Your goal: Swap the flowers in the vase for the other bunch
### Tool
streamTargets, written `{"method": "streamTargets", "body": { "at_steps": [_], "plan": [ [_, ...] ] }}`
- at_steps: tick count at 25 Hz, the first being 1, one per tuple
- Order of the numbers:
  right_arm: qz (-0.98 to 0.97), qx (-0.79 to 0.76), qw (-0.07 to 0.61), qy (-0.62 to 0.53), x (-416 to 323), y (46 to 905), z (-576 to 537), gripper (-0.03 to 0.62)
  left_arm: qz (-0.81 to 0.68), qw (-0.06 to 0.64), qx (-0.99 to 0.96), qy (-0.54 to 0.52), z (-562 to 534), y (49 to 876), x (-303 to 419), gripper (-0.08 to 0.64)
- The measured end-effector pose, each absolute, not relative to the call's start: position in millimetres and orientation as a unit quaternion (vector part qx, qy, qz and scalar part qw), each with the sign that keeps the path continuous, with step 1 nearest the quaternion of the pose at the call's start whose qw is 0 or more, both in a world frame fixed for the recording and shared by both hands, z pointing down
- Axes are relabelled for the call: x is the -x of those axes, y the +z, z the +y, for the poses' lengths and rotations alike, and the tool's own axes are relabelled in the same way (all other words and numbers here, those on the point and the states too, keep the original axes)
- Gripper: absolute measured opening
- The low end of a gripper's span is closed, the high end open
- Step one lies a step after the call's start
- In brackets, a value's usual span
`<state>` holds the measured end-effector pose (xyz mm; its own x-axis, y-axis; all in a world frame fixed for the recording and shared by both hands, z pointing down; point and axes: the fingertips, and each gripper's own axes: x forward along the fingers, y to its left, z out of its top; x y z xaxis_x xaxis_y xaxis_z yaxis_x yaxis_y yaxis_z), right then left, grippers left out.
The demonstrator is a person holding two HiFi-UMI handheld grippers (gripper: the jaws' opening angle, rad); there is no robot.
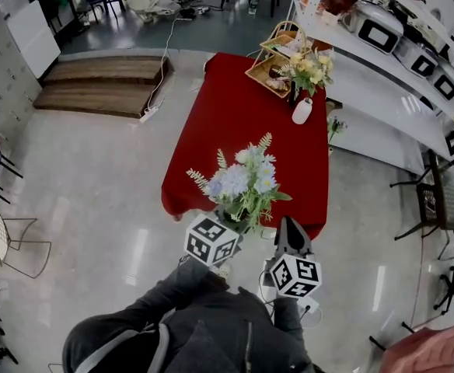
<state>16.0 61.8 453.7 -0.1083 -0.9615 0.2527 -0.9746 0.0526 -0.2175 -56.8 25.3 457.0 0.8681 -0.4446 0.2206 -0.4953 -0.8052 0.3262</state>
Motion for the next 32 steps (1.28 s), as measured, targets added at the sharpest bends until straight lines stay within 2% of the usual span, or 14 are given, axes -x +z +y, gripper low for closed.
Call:
{"method": "streamTargets", "body": {
  "at_steps": [20, 32],
  "plan": [
    [-0.733, -0.649, 0.039, 0.2, -5, 475, 41, 0.012, -0.262, 0.224, -0.936, 0.076, 10, 480, 66, 0.029],
    [-0.733, -0.648, 0.029, 0.205, -51, 473, -7, 0.012, -0.262, 0.219, -0.937, 0.078, -39, 476, 19, 0.029]
  ]
}}
